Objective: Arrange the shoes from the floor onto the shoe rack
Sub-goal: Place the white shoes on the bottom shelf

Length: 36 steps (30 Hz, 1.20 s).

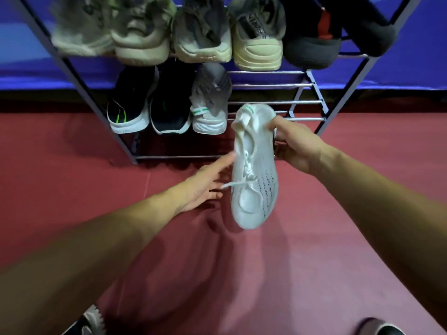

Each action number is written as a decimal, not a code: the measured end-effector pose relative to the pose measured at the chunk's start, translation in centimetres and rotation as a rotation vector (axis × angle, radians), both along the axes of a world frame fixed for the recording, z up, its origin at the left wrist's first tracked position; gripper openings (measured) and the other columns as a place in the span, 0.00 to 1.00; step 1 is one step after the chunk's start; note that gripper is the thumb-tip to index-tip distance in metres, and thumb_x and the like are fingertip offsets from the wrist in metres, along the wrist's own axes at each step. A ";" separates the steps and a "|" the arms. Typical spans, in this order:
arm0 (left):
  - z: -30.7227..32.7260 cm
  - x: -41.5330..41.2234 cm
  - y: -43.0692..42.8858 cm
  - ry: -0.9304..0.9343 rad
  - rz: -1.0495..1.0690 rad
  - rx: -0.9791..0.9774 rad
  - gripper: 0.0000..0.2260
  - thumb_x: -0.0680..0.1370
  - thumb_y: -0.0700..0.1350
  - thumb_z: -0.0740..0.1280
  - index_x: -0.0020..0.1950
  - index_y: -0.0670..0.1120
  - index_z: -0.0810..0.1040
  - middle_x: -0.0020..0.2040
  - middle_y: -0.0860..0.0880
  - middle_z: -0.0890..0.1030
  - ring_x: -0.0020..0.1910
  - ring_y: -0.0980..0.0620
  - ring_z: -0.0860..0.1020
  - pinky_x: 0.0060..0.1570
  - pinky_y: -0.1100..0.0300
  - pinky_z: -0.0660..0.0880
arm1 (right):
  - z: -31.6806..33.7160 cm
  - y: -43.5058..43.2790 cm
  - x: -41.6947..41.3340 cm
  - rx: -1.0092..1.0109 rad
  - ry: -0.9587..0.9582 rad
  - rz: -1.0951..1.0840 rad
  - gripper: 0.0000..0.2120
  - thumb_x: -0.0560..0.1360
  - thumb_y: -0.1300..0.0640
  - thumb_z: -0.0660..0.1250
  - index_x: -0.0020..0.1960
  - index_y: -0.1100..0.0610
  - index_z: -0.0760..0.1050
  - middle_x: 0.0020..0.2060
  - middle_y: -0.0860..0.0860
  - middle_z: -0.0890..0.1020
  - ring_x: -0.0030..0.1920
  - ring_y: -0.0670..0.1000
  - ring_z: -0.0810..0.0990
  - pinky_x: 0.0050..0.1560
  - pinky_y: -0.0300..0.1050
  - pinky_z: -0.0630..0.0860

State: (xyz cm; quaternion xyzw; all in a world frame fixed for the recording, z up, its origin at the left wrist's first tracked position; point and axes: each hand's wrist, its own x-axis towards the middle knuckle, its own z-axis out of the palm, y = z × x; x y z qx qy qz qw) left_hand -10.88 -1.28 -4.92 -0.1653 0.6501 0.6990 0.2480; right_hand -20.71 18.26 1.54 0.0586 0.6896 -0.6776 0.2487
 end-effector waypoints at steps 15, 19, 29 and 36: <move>1.4 -3.6 1.0 -0.020 0.025 0.093 0.16 0.74 0.37 0.72 0.60 0.49 0.81 0.48 0.53 0.85 0.47 0.55 0.78 0.42 0.62 0.69 | 0.7 -0.9 -5.7 -0.175 0.121 -0.252 0.15 0.70 0.61 0.77 0.52 0.69 0.81 0.46 0.61 0.85 0.45 0.56 0.85 0.52 0.48 0.82; 2.0 -5.5 1.3 0.008 0.161 0.119 0.15 0.75 0.37 0.72 0.59 0.49 0.81 0.49 0.52 0.84 0.47 0.55 0.76 0.37 0.64 0.67 | -0.1 -0.5 -6.3 -0.099 0.151 -0.239 0.13 0.71 0.63 0.73 0.55 0.64 0.81 0.44 0.57 0.82 0.41 0.52 0.79 0.44 0.43 0.77; 2.8 -7.7 3.5 -0.046 0.401 0.283 0.17 0.76 0.46 0.73 0.64 0.49 0.77 0.49 0.51 0.82 0.40 0.56 0.76 0.35 0.64 0.66 | -2.0 0.1 -3.6 0.024 0.101 -0.104 0.20 0.76 0.65 0.68 0.67 0.60 0.73 0.40 0.48 0.83 0.30 0.42 0.81 0.35 0.37 0.77; 2.7 -7.3 3.3 -0.026 0.431 0.274 0.11 0.73 0.49 0.76 0.52 0.49 0.79 0.45 0.52 0.83 0.41 0.54 0.78 0.36 0.62 0.67 | -2.4 -1.3 -3.3 -0.171 0.010 -0.275 0.22 0.75 0.70 0.68 0.67 0.58 0.71 0.42 0.50 0.82 0.29 0.44 0.75 0.40 0.41 0.75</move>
